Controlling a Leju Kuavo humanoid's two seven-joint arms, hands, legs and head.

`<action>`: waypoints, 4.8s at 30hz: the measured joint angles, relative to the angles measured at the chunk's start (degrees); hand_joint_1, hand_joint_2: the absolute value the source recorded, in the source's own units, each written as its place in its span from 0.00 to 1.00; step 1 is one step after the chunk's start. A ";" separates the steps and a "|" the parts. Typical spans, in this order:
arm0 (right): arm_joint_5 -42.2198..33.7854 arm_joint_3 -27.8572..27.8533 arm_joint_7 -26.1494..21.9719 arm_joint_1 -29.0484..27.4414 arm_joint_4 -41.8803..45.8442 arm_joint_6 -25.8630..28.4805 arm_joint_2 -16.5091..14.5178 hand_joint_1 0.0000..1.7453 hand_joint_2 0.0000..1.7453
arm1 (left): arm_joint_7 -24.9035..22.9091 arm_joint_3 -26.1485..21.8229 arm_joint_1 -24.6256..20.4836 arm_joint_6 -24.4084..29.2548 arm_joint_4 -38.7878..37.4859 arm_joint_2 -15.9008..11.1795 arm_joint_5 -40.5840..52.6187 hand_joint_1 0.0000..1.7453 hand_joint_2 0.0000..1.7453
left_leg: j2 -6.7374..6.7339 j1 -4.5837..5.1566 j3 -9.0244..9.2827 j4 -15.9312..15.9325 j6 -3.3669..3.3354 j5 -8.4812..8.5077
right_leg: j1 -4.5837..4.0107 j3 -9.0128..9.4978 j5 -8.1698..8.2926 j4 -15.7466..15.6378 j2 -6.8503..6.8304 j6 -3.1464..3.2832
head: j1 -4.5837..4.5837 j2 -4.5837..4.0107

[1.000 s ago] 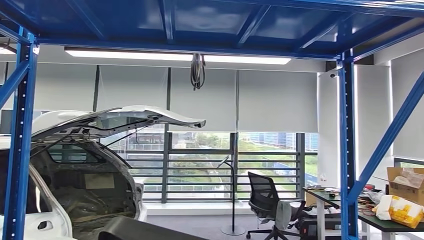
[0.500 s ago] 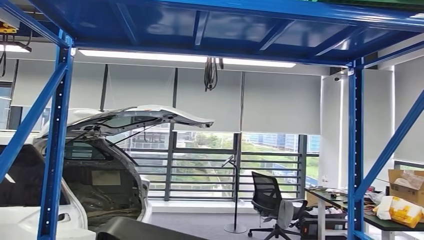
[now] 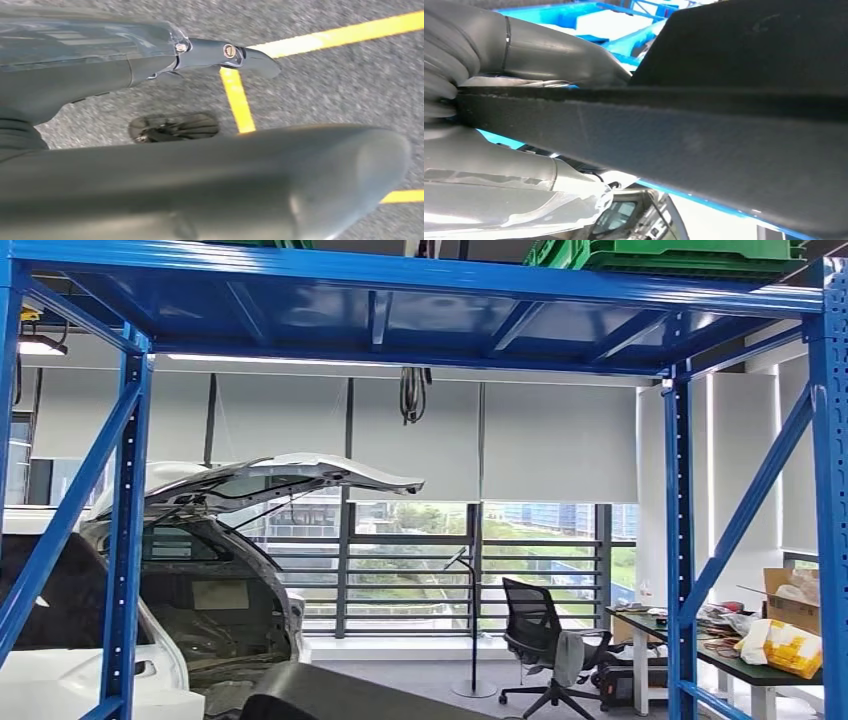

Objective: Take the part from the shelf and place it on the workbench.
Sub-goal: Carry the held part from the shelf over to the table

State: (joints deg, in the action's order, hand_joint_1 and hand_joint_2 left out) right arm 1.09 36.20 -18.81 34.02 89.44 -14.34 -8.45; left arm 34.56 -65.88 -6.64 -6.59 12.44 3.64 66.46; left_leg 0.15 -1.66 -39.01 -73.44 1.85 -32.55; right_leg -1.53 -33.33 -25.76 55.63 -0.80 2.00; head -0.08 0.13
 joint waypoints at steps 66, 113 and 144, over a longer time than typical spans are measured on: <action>6.61 3.73 -4.17 -3.75 2.29 1.40 9.14 1.00 1.00 | -17.71 -7.13 4.96 6.01 0.52 -9.86 -4.55 0.00 0.00 | -3.18 0.15 4.85 13.80 -0.21 4.31 | 0.99 1.18 -3.44 2.66 -4.87 -2.05 | 0.04 0.00; 11.30 -0.38 -7.45 -8.23 10.11 2.96 9.66 1.00 1.00 | -15.18 -9.10 2.60 4.82 0.93 -9.04 -1.49 0.00 0.00 | 6.91 0.83 3.32 14.11 -2.73 6.52 | 0.41 1.71 -3.18 3.34 5.31 0.82 | 0.18 0.00; 8.04 -0.74 -8.05 -9.90 11.09 0.40 9.37 1.00 1.00 | -14.62 -8.90 2.10 3.62 0.98 -8.97 -1.40 0.00 0.00 | 6.98 0.79 2.78 13.96 -2.14 6.93 | 1.04 2.22 -3.59 3.15 4.54 -0.20 | 0.45 0.00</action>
State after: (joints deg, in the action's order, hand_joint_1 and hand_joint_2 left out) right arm 9.13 35.45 -26.86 24.12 100.53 -13.94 0.92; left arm 19.94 -74.78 -4.54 -2.97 13.42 -5.33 65.06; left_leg 7.12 -0.87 -36.22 -59.47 -0.29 -25.62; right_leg -0.49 -31.11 -29.35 58.79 3.73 1.80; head 0.37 0.13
